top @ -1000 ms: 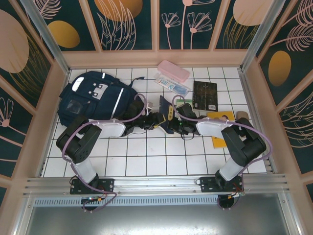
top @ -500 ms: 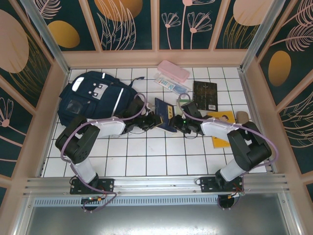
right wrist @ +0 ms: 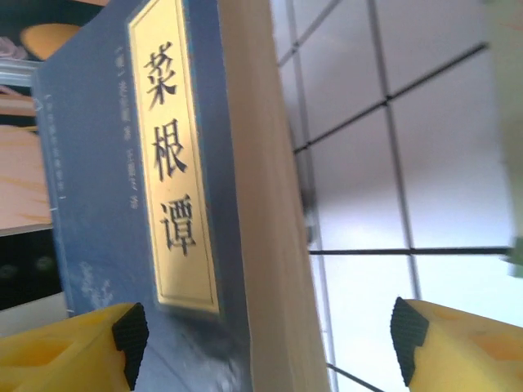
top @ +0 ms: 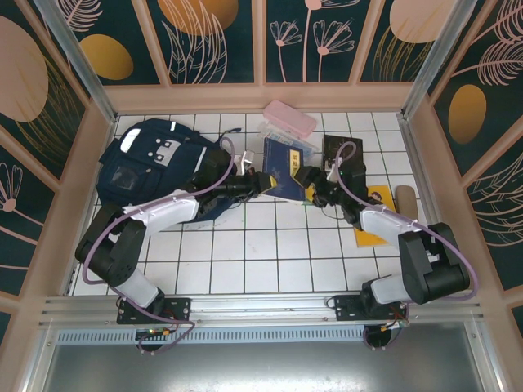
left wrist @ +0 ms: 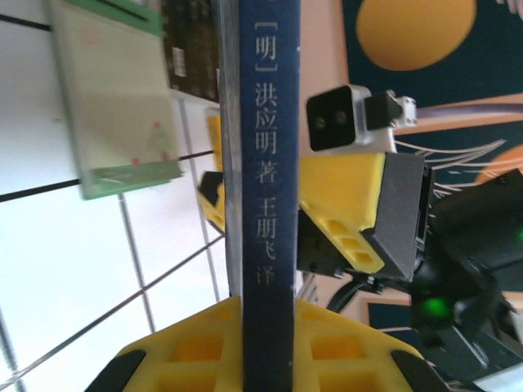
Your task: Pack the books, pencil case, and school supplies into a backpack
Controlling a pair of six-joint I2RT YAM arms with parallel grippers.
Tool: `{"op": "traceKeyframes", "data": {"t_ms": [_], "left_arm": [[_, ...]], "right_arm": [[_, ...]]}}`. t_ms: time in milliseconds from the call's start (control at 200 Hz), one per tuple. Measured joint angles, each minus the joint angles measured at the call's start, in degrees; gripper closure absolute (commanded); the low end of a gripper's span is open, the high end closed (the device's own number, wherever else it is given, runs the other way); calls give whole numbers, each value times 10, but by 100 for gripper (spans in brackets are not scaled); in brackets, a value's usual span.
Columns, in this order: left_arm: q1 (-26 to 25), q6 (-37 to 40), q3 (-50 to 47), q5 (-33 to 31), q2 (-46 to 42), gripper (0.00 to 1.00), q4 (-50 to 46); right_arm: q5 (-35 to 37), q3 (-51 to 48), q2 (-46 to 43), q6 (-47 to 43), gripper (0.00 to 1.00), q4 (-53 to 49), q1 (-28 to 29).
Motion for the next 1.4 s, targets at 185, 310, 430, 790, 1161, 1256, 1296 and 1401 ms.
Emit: {"op": "traceKeyframes", "data": {"t_ms": [185,310,430,790,1161,1256,1296,1401], "left_arm": [[0,-14,3,30,0,100,30],[0,-15,4,42,0,100,30],[2,-1,22,44,0,100,-3],[21,124,95,8,1,63,-187],[75,307,213,-351,33,53,-475],[75,337,218,-428,54,51,-511],[75,350,218,-457,68,48,-522],[75,375,218,-517,104,46,-543]], "right_arm": [[-66,0,21,54,28,110,-15],[-97,-1,39,82,64,155,-28],[-114,-2,41,89,100,172,-41],[-117,-2,31,46,100,111,-48],[-93,-2,26,2,100,30,-27],[-89,-2,24,-3,100,26,-19],[-88,-2,24,-3,100,24,-16],[-84,-2,24,-3,100,21,-10]]}}
